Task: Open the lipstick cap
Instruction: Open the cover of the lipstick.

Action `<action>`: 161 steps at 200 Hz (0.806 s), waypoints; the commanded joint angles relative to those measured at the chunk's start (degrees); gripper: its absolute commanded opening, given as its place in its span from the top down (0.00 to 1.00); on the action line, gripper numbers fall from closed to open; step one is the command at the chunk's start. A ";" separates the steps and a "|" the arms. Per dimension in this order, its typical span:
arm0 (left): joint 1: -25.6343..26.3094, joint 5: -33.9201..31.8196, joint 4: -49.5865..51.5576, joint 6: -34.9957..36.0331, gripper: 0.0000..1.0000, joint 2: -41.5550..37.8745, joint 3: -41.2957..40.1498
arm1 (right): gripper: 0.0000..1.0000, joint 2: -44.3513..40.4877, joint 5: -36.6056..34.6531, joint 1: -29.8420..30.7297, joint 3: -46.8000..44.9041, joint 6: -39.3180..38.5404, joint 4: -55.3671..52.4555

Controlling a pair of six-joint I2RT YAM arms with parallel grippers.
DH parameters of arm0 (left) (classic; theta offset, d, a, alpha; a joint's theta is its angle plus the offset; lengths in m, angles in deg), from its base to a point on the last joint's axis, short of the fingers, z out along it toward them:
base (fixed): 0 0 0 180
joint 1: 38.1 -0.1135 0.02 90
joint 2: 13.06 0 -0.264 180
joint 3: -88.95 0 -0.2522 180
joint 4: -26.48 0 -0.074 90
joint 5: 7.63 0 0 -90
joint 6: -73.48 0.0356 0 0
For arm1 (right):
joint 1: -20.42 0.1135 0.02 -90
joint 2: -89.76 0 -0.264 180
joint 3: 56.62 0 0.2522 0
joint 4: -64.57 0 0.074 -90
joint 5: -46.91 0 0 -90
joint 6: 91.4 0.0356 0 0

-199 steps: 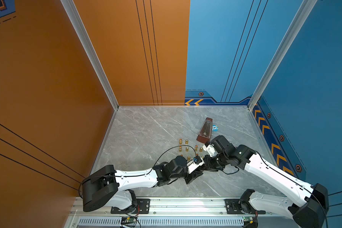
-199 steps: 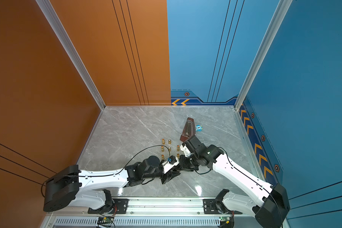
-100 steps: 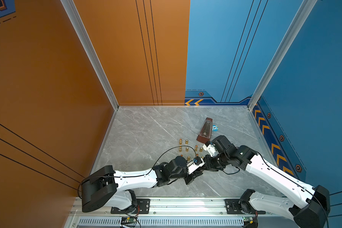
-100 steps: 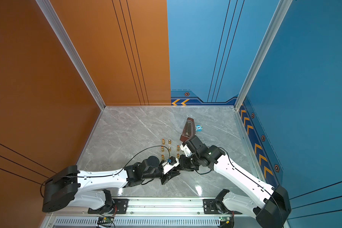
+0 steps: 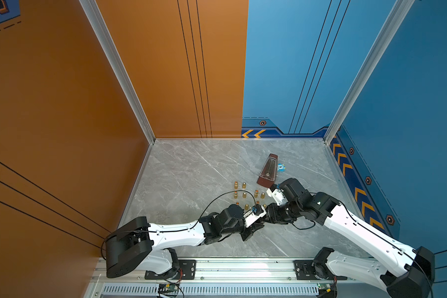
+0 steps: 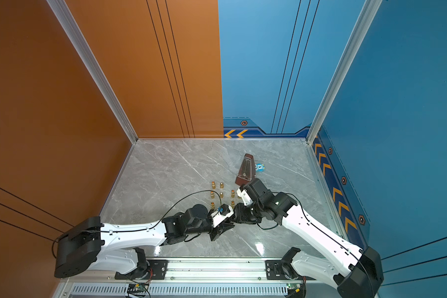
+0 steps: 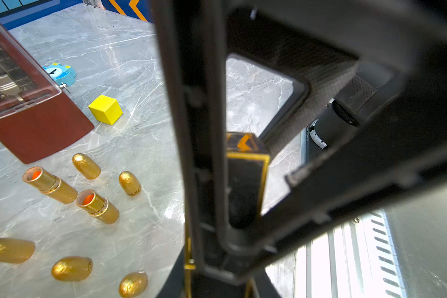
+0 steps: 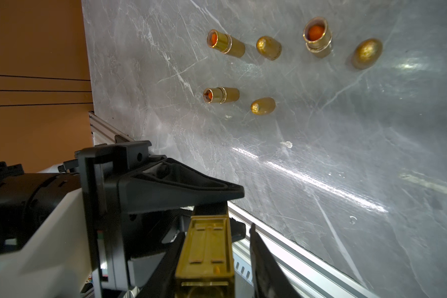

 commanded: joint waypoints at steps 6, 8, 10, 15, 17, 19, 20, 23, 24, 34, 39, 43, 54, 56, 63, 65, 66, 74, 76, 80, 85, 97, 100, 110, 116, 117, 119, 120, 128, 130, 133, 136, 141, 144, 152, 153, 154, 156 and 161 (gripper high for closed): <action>0.24 -0.66 -0.84 -0.53 1.00 -0.35 -0.65 | 0.61 -1.18 -2.12 -0.20 -0.86 -2.04 -0.33; 0.25 -0.63 -0.80 -0.53 1.00 -0.31 -0.63 | 0.61 -1.18 -2.17 -0.24 -0.90 -2.07 -0.35; 0.19 -0.62 -0.79 -0.53 1.00 -0.34 -0.62 | 0.62 -1.22 -2.21 -0.25 -0.86 -2.15 -0.37; 0.22 -0.66 -0.81 -0.58 1.00 -0.35 -0.62 | 0.63 -1.26 -2.30 -0.23 -0.91 -2.20 -0.24; 0.20 -0.74 -0.81 -0.54 1.00 -0.33 -0.69 | 0.64 -1.26 -2.31 -0.25 -0.95 -2.18 -0.24; 0.15 -0.74 -0.79 -0.53 1.00 -0.30 -0.71 | 0.64 -1.26 -2.31 -0.23 -0.90 -2.28 -0.26; 0.13 -0.73 -0.79 -0.53 1.00 -0.33 -0.71 | 0.65 -1.22 -2.35 -0.24 -0.88 -2.27 -0.28; 0.18 -0.79 -0.83 -0.58 1.00 -0.35 -0.71 | 0.66 -1.18 -2.39 -0.22 -0.87 -2.31 -0.29; 0.19 -0.79 -0.81 -0.60 1.00 -0.35 -0.71 | 0.66 -1.18 -2.39 -0.19 -0.90 -2.37 -0.25; 0.19 -0.79 -0.81 -0.60 1.00 -0.34 -0.74 | 0.68 -1.01 -2.32 -0.25 -0.85 -2.46 -0.33; 0.19 -0.73 -0.79 -0.56 1.00 -0.31 -0.67 | 0.69 -1.00 -2.26 -0.21 -0.86 -2.52 -0.30; 0.20 -0.67 -0.84 -0.61 1.00 -0.27 -0.72 | 0.69 -0.95 -2.27 -0.25 -0.85 -2.55 -0.27; 0.12 -0.66 -0.87 -0.60 1.00 -0.25 -0.71 | 0.70 -0.92 -2.46 -0.25 -0.85 -2.60 -0.28; 0.13 -0.68 -0.80 -0.61 1.00 -0.26 -0.71 | 0.70 -0.94 -2.52 -0.26 -0.81 -2.65 -0.29; 0.07 -0.62 -0.83 -0.66 1.00 -0.17 -0.67 | 0.72 -1.01 -2.59 -0.26 -0.91 -2.83 -0.24; 0.10 -0.53 -0.84 -0.67 1.00 -0.17 -0.63 | 0.73 -1.00 -2.66 -0.23 -1.02 -2.93 -0.26; 0.06 -0.49 -0.81 -0.65 1.00 -0.17 -0.63 | 0.73 -1.00 -2.71 -0.20 -1.02 -2.90 -0.23; 0.11 -0.61 -0.79 -0.66 1.00 -0.10 -0.62 | 0.74 -1.01 -2.91 -0.25 -1.04 -2.99 -0.33; 0.11 -0.57 -0.83 -0.67 1.00 -0.09 -0.69 | 0.74 -1.05 -2.92 -0.25 -1.05 -3.04 -0.30; 0.09 -0.60 -0.85 -0.63 1.00 -0.06 -0.71 | 0.74 -1.07 -2.88 -0.23 -1.04 -3.05 -0.37; 0.11 -0.69 -0.84 -0.67 1.00 -0.17 -0.82 | 0.75 -1.15 -2.79 -0.25 -1.14 -3.15 -0.31; 0.01 -0.77 -0.86 -0.69 1.00 -0.26 -1.18 | 0.76 -1.43 -2.90 -0.26 -1.09 -3.30 -0.36; 0.03 -0.84 -0.80 -0.72 1.00 -0.32 -1.31 | 0.77 -1.50 -2.99 -0.26 -1.11 -3.31 -0.38; 0.02 -1.04 -0.74 -0.71 1.00 -0.50 -1.57 | 0.77 -1.88 -3.10 -0.23 -1.16 -3.36 -0.38; 0.01 -1.22 -0.76 -0.79 1.00 -0.68 -1.89 | 0.77 -2.02 -3.06 -0.26 -1.08 -3.32 -0.38; -0.03 -1.28 -0.73 -0.88 1.00 -0.73 -1.96 | 0.77 -2.04 -3.04 -0.26 -1.05 -3.36 -0.38; -0.10 -1.29 -0.70 -0.88 1.00 -0.82 -2.08 | 0.77 -2.09 -2.99 -0.26 -1.08 -3.39 -0.38; -0.13 -1.26 -0.70 -0.88 1.00 -0.80 -2.10 | 0.77 -2.12 -3.00 -0.21 -1.05 -3.40 -0.34; -0.11 -1.56 -0.73 -1.10 1.00 -1.13 -2.50 | 0.77 -2.38 -3.05 -0.25 -1.05 -3.53 -0.33; -0.17 -1.65 -0.70 -1.14 1.00 -1.27 -2.67 | 0.77 -2.47 -3.02 -0.26 -0.97 -3.57 -0.33; -0.16 -1.68 -0.75 -1.22 1.00 -1.41 -2.89 | 0.78 -2.56 -3.01 -0.30 -0.93 -3.58 -0.38; -0.16 -1.90 -0.71 -1.32 1.00 -1.59 -3.03 | 0.78 -2.66 -3.01 -1.58 -0.94 -3.58 -0.36; -0.25 -2.16 -0.72 -1.39 1.00 -1.78 -3.38 | 0.78 -2.79 -3.00 -2.05 -0.92 -3.66 -0.42; -0.31 -2.24 -0.72 -1.47 1.00 -1.91 -3.59 | 0.78 -2.90 -2.97 -2.14 -0.86 -3.67 -0.46; -0.46 -2.51 -0.71 -1.67 1.00 -2.38 -4.15 | 0.78 -3.23 -2.90 -2.32 -0.85 -3.67 -0.47; -0.48 -2.58 -0.75 -1.67 1.00 -2.42 -4.19 | 0.78 -3.30 -2.91 -2.34 -0.90 -3.67 -0.47; -0.50 -2.61 -0.77 -1.72 1.00 -2.44 -4.25 | 0.78 -3.34 -2.92 -2.35 -0.87 -3.67 -0.47; -0.55 -2.64 -0.78 -1.80 1.00 -2.54 -4.41 | 0.78 -3.47 -2.92 -2.36 -0.86 -3.67 -0.51; -0.59 -2.73 -0.72 -1.85 1.00 -2.84 -4.70 | 0.78 -3.82 -2.97 -2.47 -0.86 -3.51 -0.52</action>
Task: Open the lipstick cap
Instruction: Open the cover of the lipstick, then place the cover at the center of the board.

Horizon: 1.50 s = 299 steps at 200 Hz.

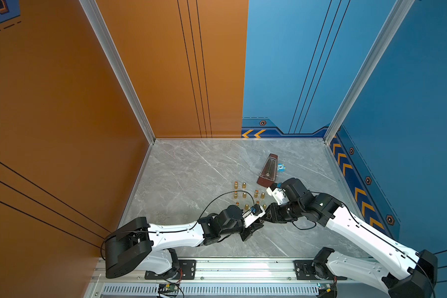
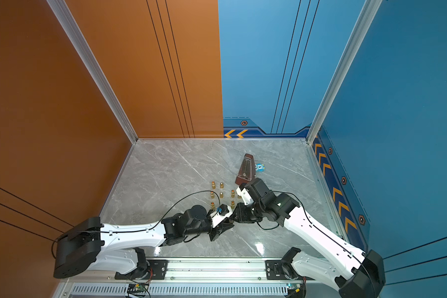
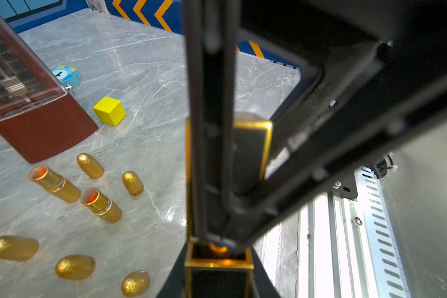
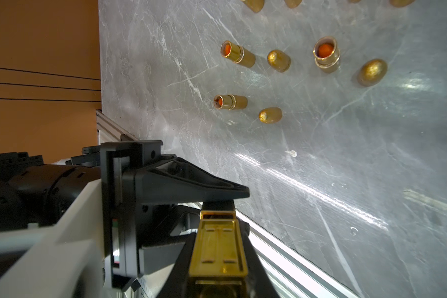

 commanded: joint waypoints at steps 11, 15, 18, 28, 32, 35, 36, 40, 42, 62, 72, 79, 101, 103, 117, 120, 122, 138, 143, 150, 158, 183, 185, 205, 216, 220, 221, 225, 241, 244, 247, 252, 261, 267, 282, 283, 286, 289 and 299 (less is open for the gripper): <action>-0.80 -1.70 1.05 -1.54 1.00 -2.58 -2.93 | 0.78 -2.64 -3.16 -1.61 -0.67 -1.14 -1.96; -0.95 -1.70 1.05 -1.69 1.00 -2.71 -3.08 | 0.78 -2.98 -3.11 -1.70 -0.67 -0.99 -1.98; -0.93 -1.70 1.11 -1.71 1.00 -2.79 -3.20 | 0.78 -3.28 -3.08 -1.78 -0.66 -0.96 -1.98; -1.14 -1.68 1.27 -1.86 1.00 -3.05 -3.57 | 0.78 -4.15 -2.95 -2.09 -0.66 -0.67 -1.98; -1.18 -1.69 1.40 -1.91 1.00 -3.20 -3.62 | 0.78 -4.61 -2.92 -2.22 -0.67 -0.56 -1.98; -1.21 -1.66 1.48 -1.90 1.00 -3.23 -3.70 | 0.78 -4.88 -2.84 -2.33 -0.66 -0.52 -2.01; -1.20 -1.68 1.52 -1.99 1.00 -3.24 -3.73 | 0.78 -4.93 -2.82 -2.37 -0.66 -0.56 -2.04; -1.27 -1.70 1.55 -2.01 1.00 -3.53 -3.88 | 0.78 -5.22 -2.69 -2.56 -0.66 -0.59 -2.07; -1.27 -1.70 1.49 -2.01 1.00 -3.59 -3.92 | 0.78 -5.42 -2.65 -2.63 -0.66 -0.53 -2.04; -1.59 -2.09 1.53 -2.10 1.00 -4.76 -4.80 | 0.78 -6.88 -2.11 -3.74 -0.66 -0.34 -2.61; -1.80 -2.27 1.92 -2.12 1.00 -5.29 -4.99 | 0.78 -7.46 -2.31 -4.36 -0.66 -0.55 -3.44; -2.00 -2.37 2.39 -2.09 1.00 -5.69 -5.22 | 0.77 -7.72 -3.09 -4.97 -0.50 -0.77 -4.52; -2.31 -3.03 3.49 -2.01 1.00 -7.19 -5.80 | 0.77 -7.61 -6.93 -6.79 -0.46 -1.86 -8.18; -2.33 -3.09 3.56 -1.99 1.00 -7.34 -5.89 | 0.77 -7.53 -7.36 -6.96 -0.54 -1.90 -8.36; -2.58 -3.48 3.82 -2.03 1.00 -8.38 -6.43 | 0.77 -6.48 -10.19 -7.28 -1.30 -2.01 -9.52; -2.62 -3.59 3.85 -2.03 1.00 -8.58 -6.52 | 0.77 -6.20 -10.73 -7.31 -1.36 -2.08 -9.69; -2.67 -3.56 3.87 -2.02 1.00 -8.78 -6.58 | 0.77 -5.84 -11.13 -7.28 -1.70 -2.09 -9.67; -2.90 -3.85 4.16 -2.00 1.00 -9.51 -6.84 | 0.77 -3.27 -13.70 -7.12 -2.92 -2.20 -9.43; -2.95 -3.85 4.22 -1.99 1.00 -9.59 -6.84 | 0.77 -2.28 -15.11 -7.06 -3.32 -2.12 -9.35; -3.03 -3.99 4.27 -2.03 1.00 -9.64 -6.99 | 0.77 -0.82 -16.99 -6.81 -3.75 -1.93 -9.23; -3.04 -4.27 4.23 -2.14 1.00 -9.76 -7.01 | 0.77 0.94 -18.82 -6.40 -4.06 -1.83 -8.73; -3.13 -4.99 4.21 -2.50 1.00 -9.93 -7.03 | 0.78 5.58 -23.23 -4.38 -5.64 -1.66 -5.23; -3.12 -5.03 4.20 -2.51 1.00 -9.93 -7.08 | 0.78 5.85 -23.39 -4.36 -5.77 -1.66 -4.84; -3.17 -5.04 4.28 -2.47 1.00 -9.94 -6.85 | 0.78 8.10 -22.78 -4.17 -7.55 -1.41 -0.95; -3.22 -5.21 4.18 -2.35 1.00 -9.94 -6.85 | 0.77 8.89 -22.96 -4.22 -8.26 -1.46 0.65; -3.21 -5.22 4.21 -2.38 1.00 -9.93 -6.84 | 0.78 9.19 -23.49 -4.22 -8.38 -1.17 0.74; -3.21 -5.22 4.20 -2.40 1.00 -9.93 -6.88 | 0.78 9.31 -23.70 -4.20 -8.38 -1.10 0.74; -3.28 -5.20 4.24 -2.36 1.00 -9.93 -6.82 | 0.78 9.68 -24.19 -4.24 -8.41 -1.07 0.75; -3.30 -5.04 4.22 -2.31 1.00 -9.93 -6.88 | 0.77 10.97 -25.35 -4.18 -8.52 -1.30 1.09; -3.30 -5.02 4.20 -2.31 1.00 -9.96 -6.99 | 0.78 11.21 -25.53 -4.10 -8.49 -1.30 1.10; -3.31 -5.04 4.15 -2.26 1.00 -9.94 -7.01 | 0.78 11.52 -25.55 -4.09 -8.40 -1.30 1.24; -3.30 -5.13 4.24 -2.33 1.00 -9.98 -6.98 | 0.78 11.89 -25.50 -3.97 -8.39 -1.57 1.55; -3.30 -5.02 4.19 -2.30 1.00 -9.93 -6.85 | 0.78 12.36 -25.42 -3.85 -8.33 -1.72 1.94; -3.30 -5.00 4.12 -2.26 1.00 -9.91 -6.84 | 0.78 12.54 -25.27 -3.82 -8.37 -1.83 2.34; -3.29 -4.94 4.22 -2.31 1.00 -9.94 -6.85 | 0.78 12.59 -24.71 -3.94 -8.29 -1.79 2.48; -3.29 -4.95 4.21 -2.28 1.00 -9.94 -6.89 | 0.78 12.55 -24.57 -3.93 -8.25 -1.77 2.49; -3.30 -4.91 4.21 -2.33 1.00 -9.89 -6.84 | 0.78 12.52 -24.08 -3.92 -8.22 -1.75 2.45; -3.28 -4.83 4.22 -2.28 1.00 -9.86 -6.88 | 0.78 12.27 -23.67 -3.92 -8.14 -1.74 2.42; -3.30 -4.52 4.25 -2.29 1.00 -9.78 -6.78 | 0.77 11.52 -21.53 -4.16 -8.13 -1.84 2.59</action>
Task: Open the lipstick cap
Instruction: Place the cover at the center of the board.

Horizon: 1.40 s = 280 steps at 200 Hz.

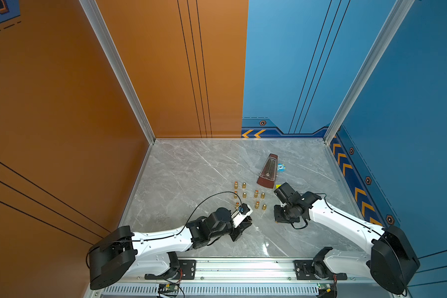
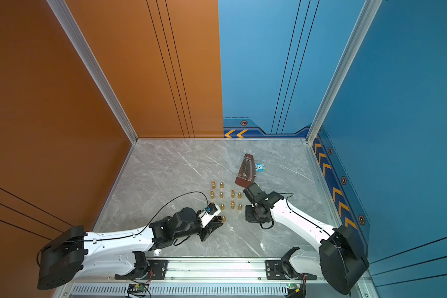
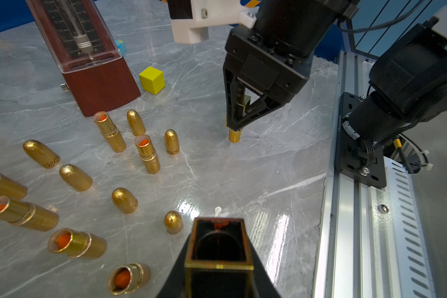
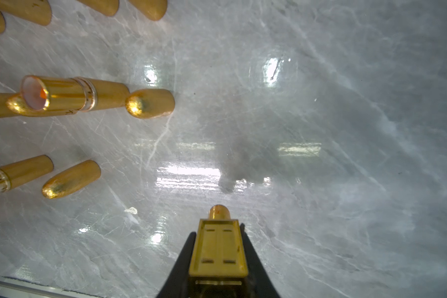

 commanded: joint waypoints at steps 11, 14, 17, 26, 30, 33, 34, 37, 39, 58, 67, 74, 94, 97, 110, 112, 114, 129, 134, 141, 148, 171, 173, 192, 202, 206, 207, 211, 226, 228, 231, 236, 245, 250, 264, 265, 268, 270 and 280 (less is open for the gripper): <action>-0.65 -0.42 0.56 -0.12 1.00 -0.57 -0.49 | 0.78 -1.99 4.80 -1.00 0.10 -0.96 0.80; -0.65 -0.36 0.66 -0.11 1.00 -0.36 -0.30 | 0.78 -2.52 5.53 -1.40 0.07 -0.90 0.59; -0.65 -0.28 0.62 -0.06 1.00 -0.13 -0.11 | 0.78 -3.02 6.24 -1.84 0.11 -0.89 0.32; -0.68 0.52 0.69 0.08 1.00 0.61 0.49 | 0.77 -4.82 8.83 -3.44 -0.12 -0.98 -0.35; -0.66 0.91 0.64 0.09 1.00 0.96 0.83 | 0.77 -5.65 9.88 -4.27 -0.27 -0.84 -0.74; -0.59 1.17 0.69 0.07 1.00 1.28 1.04 | 0.77 -6.17 10.77 -4.94 -0.32 -0.85 -1.08; -0.58 1.20 0.74 0.07 1.00 1.41 1.12 | 0.77 -6.26 11.09 -5.15 -0.32 -0.83 -1.22; -0.57 1.38 0.69 -0.04 1.00 1.81 1.40 | 0.77 -6.78 12.09 -5.74 -0.36 -0.85 -1.67; -0.50 1.47 0.70 -0.09 1.00 2.02 1.49 | 0.77 -6.96 12.64 -6.40 -0.40 -0.88 -1.98; 0.28 2.10 0.68 0.24 1.00 4.92 3.37 | 0.77 -10.68 17.35 -8.96 0.26 -2.02 -4.78; 0.61 2.14 0.65 0.11 1.00 6.39 4.34 | 0.77 -13.01 17.45 -10.04 0.81 -2.17 -6.31; 0.81 2.36 0.62 0.13 1.00 7.53 5.19 | 0.76 -14.63 17.22 -11.30 1.47 -2.06 -7.80; 1.34 3.36 0.62 0.24 1.00 10.54 7.73 | 0.76 -17.68 17.34 -15.19 4.01 -2.88 -12.03; 1.48 3.38 0.63 0.17 1.00 10.82 8.09 | 0.76 -17.88 17.16 -15.68 4.44 -3.10 -12.79; 2.14 3.50 0.68 0.19 1.00 12.82 9.71 | 0.76 -18.29 16.03 -17.60 5.94 -4.16 -15.65; 2.26 3.45 0.72 0.23 1.00 13.10 9.92 | 0.76 -18.37 16.00 -17.91 6.14 -4.30 -15.96; 2.36 3.44 0.77 0.20 1.00 13.43 10.12 | 0.76 -18.39 16.03 -18.21 6.28 -4.43 -16.28; 2.77 3.36 1.43 0.11 1.00 15.49 11.67 | 0.76 -19.03 17.12 -20.13 6.78 -5.07 -17.29; 2.85 3.39 1.96 0.11 1.00 16.09 12.30 | 0.76 -19.29 17.63 -20.77 6.86 -5.11 -17.34; 3.02 2.89 2.63 0.14 1.00 16.84 13.06 | 0.76 -19.80 18.31 -21.59 6.87 -5.12 -17.35; 3.20 2.61 2.96 0.13 1.00 17.45 13.72 | 0.76 -20.32 18.60 -22.27 7.03 -5.11 -17.43; 4.06 2.12 2.93 0.22 1.00 19.74 16.02 | 0.76 -21.03 18.64 -23.67 7.88 -5.70 -18.85; 4.19 2.18 3.04 0.24 1.00 20.02 16.22 | 0.76 -21.03 18.58 -23.73 7.99 -5.76 -18.96; 5.18 2.09 3.11 0.57 1.00 22.72 18.17 | 0.76 -21.29 17.92 -24.50 8.29 -6.32 -20.21; 5.64 2.34 3.65 0.65 1.00 24.21 19.30 | 0.76 -21.50 17.83 -24.87 8.07 -6.45 -20.42; 5.75 2.30 3.75 0.72 1.00 24.78 19.71 | 0.76 -21.70 17.83 -24.97 7.98 -6.43 -20.47; 5.80 2.30 3.81 0.74 1.00 24.93 19.77 | 0.76 -21.72 17.83 -25.01 7.96 -6.43 -20.49; 5.92 2.31 3.86 0.77 1.00 25.45 20.00 | 0.76 -21.80 17.81 -25.19 7.86 -6.48 -20.64; 6.02 1.63 5.10 0.72 1.00 27.23 21.02 | 0.76 -22.11 17.83 -25.90 7.59 -6.52 -20.87; 5.98 1.52 5.55 0.76 1.00 27.49 21.34 | 0.76 -22.16 17.90 -26.03 7.50 -6.52 -20.91; 6.02 1.31 6.19 0.77 1.00 27.80 21.76 | 0.76 -22.13 17.92 -26.15 7.41 -6.56 -20.92; 6.02 1.02 7.64 0.90 1.00 28.46 22.64 | 0.76 -22.25 18.00 -26.28 7.37 -6.52 -20.95; 6.18 0.45 9.80 1.15 1.00 29.76 23.98 | 0.76 -22.34 18.37 -26.45 7.20 -6.52 -20.87; 6.27 0.22 11.06 1.28 1.00 30.47 24.71 | 0.76 -22.35 18.67 -26.56 7.23 -6.60 -20.87; 6.63 -0.53 13.60 1.38 1.00 31.95 26.59 | 0.76 -22.26 18.93 -26.61 7.09 -6.78 -20.86; 6.63 -0.57 13.74 1.34 1.00 32.03 26.68 | 0.76 -22.21 18.91 -26.66 7.12 -6.78 -20.87; 6.72 -0.62 14.01 1.28 1.00 32.25 26.88 | 0.76 -22.32 18.89 -26.64 7.10 -6.78 -20.93; 6.73 -0.70 14.15 1.30 1.00 32.41 26.93 | 0.76 -22.34 18.82 -26.68 7.07 -6.85 -20.95; 6.72 -1.15 14.89 1.25 1.00 33.13 27.54 | 0.76 -22.59 18.71 -26.80 6.76 -6.87 -20.87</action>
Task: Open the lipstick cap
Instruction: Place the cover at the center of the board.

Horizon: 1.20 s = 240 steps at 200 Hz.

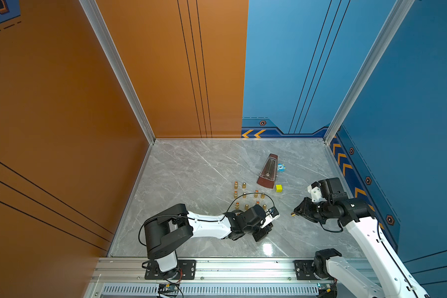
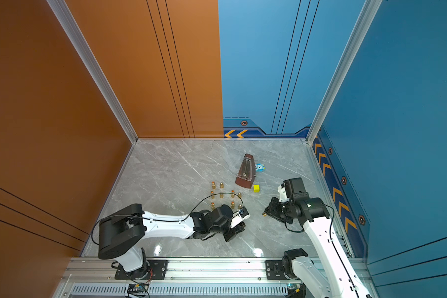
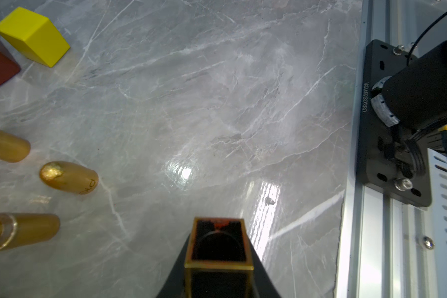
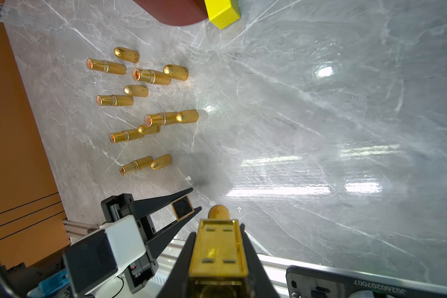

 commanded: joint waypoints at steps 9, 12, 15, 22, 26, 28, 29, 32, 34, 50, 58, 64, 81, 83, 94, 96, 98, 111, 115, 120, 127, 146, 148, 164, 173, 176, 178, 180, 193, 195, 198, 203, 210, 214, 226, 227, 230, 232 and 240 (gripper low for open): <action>0.93 -2.96 7.11 1.04 1.00 2.34 3.46 | 0.76 -0.99 0.63 -0.57 -0.17 -1.38 -2.03; 0.94 -3.15 7.70 1.07 1.00 2.57 3.86 | 0.76 -0.88 0.68 -0.57 -0.19 -1.46 -2.03; 1.01 -3.32 8.34 1.16 1.00 2.90 4.19 | 0.76 -0.83 0.76 -0.56 -0.28 -1.51 -2.03; 1.02 -3.63 9.37 1.25 1.00 3.41 4.86 | 0.76 -0.73 0.94 -0.72 -0.31 -1.62 -2.03; 1.10 -3.72 9.81 1.26 1.00 3.57 5.02 | 0.76 -0.69 0.98 -0.68 -0.37 -1.65 -1.98; 1.11 -3.74 9.93 1.26 1.00 3.67 5.17 | 0.76 -0.68 0.98 -0.65 -0.38 -1.71 -2.02; 1.11 -3.74 10.01 1.26 1.00 3.73 5.24 | 0.76 -0.70 0.99 -0.65 -0.38 -1.72 -2.02; 1.10 -3.79 10.22 1.32 1.00 3.78 5.30 | 0.76 -0.68 0.99 -0.67 -0.40 -1.73 -2.03; 1.11 -3.91 10.32 1.32 1.00 3.81 5.33 | 0.76 -0.72 0.92 -0.69 -0.45 -1.73 -2.03; 1.20 -4.79 10.88 1.16 1.00 3.83 5.31 | 0.76 -0.82 0.72 -0.78 -0.64 -1.90 -2.03; 1.17 -5.31 11.48 1.08 1.00 4.08 5.53 | 0.76 -0.74 0.72 -0.82 -0.77 -2.00 -2.03; 1.11 -5.40 12.14 1.14 1.00 4.45 5.89 | 0.76 -0.68 0.70 -0.86 -0.80 -2.08 -1.98; 1.20 -5.50 15.96 1.26 1.00 6.54 8.36 | 0.76 -0.72 0.89 -1.00 -1.07 -2.09 -1.85; 1.18 -5.46 16.34 1.26 1.00 6.83 8.38 | 0.76 -0.68 0.89 -1.00 -1.08 -2.09 -1.85; 1.32 -5.24 17.16 1.26 1.00 7.62 10.48 | 0.76 -0.73 0.99 -1.00 -1.11 -2.09 -1.76; 1.36 -5.17 17.13 1.26 1.00 7.71 10.49 | 0.76 -0.80 0.99 -0.99 -1.15 -2.09 -1.76; 1.35 -5.15 17.12 1.21 1.00 7.71 10.49 | 0.76 -0.81 0.94 -0.99 -1.16 -2.11 -1.76; 1.42 -5.13 17.03 0.95 1.00 7.72 10.41 | 0.76 -0.88 0.88 -1.09 -1.39 -2.19 -1.70; 1.32 -5.21 17.03 0.89 1.00 7.74 10.41 | 0.76 -0.88 0.97 -1.13 -1.43 -2.24 -1.68; 1.26 -5.32 17.11 0.98 1.00 7.77 10.41 | 0.76 -0.89 0.99 -1.14 -1.49 -2.31 -1.68; 1.20 -5.33 17.24 0.99 0.99 7.99 10.49 | 0.76 -0.77 1.07 -1.11 -1.68 -2.33 -1.60; 1.02 -4.85 17.98 0.84 0.91 8.19 10.76 | 0.76 -0.64 1.16 -1.16 -1.77 -2.35 -1.41; 1.02 -4.86 17.97 0.82 0.90 8.18 10.71 | 0.76 -0.64 1.16 -1.17 -1.78 -2.35 -1.41; 0.85 -5.05 18.00 0.82 0.85 7.80 10.58 | 0.76 -0.64 1.25 -1.17 -1.79 -2.35 -1.33; 0.76 -4.89 18.14 0.86 0.83 7.48 10.43 | 0.76 -0.63 1.33 -1.17 -1.78 -2.39 -1.24; 0.76 -4.84 18.09 0.90 0.82 7.43 10.41 | 0.76 -0.70 1.46 -1.18 -1.78 -2.36 -1.28; 0.76 -4.81 18.04 0.90 0.82 7.38 10.34 | 0.76 -0.72 1.50 -1.17 -1.78 -2.35 -1.25; 0.72 -4.78 18.01 0.90 0.82 7.34 10.32 | 0.76 -0.73 1.58 -1.17 -1.72 -2.35 -1.24; 0.60 -4.39 18.08 0.89 0.79 7.33 10.40 | 0.76 -0.79 1.78 -1.17 -1.60 -2.35 -1.17; 0.57 -4.32 18.08 0.88 0.79 7.33 10.41 | 0.76 -0.79 1.78 -1.17 -1.52 -2.35 -1.22; 0.54 -4.11 18.08 0.90 0.78 7.42 10.41 | 0.76 -0.80 1.70 -1.17 -1.48 -2.35 -1.22; 0.58 -4.09 18.08 0.91 0.77 7.48 10.48 | 0.76 -0.90 1.60 -1.19 -1.50 -2.27 -1.23; 0.50 -3.96 18.11 0.90 0.76 7.56 10.52 | 0.76 -0.99 1.67 -1.17 -1.48 -2.31 -1.17; 0.49 -3.86 18.04 0.90 0.75 7.54 10.50 | 0.76 -0.97 1.78 -1.18 -1.47 -2.27 -1.23; 0.43 -3.76 18.11 0.86 0.73 7.40 10.49 | 0.76 -1.04 1.86 -1.17 -1.45 -2.19 -1.29; 0.42 -3.75 18.09 0.88 0.73 7.39 10.49 | 0.76 -1.06 1.86 -1.17 -1.44 -2.18 -1.26; 0.41 -3.74 18.11 0.91 0.72 7.31 10.43 | 0.76 -1.07 1.79 -1.17 -1.43 -2.18 -1.24; 0.41 -3.74 18.09 0.91 0.72 7.35 10.41 | 0.76 -1.08 1.78 -1.17 -1.43 -2.22 -1.24; 0.38 -3.75 18.08 0.89 0.70 7.34 10.41 | 0.76 -1.14 1.78 -1.24 -1.43 -2.22 -1.31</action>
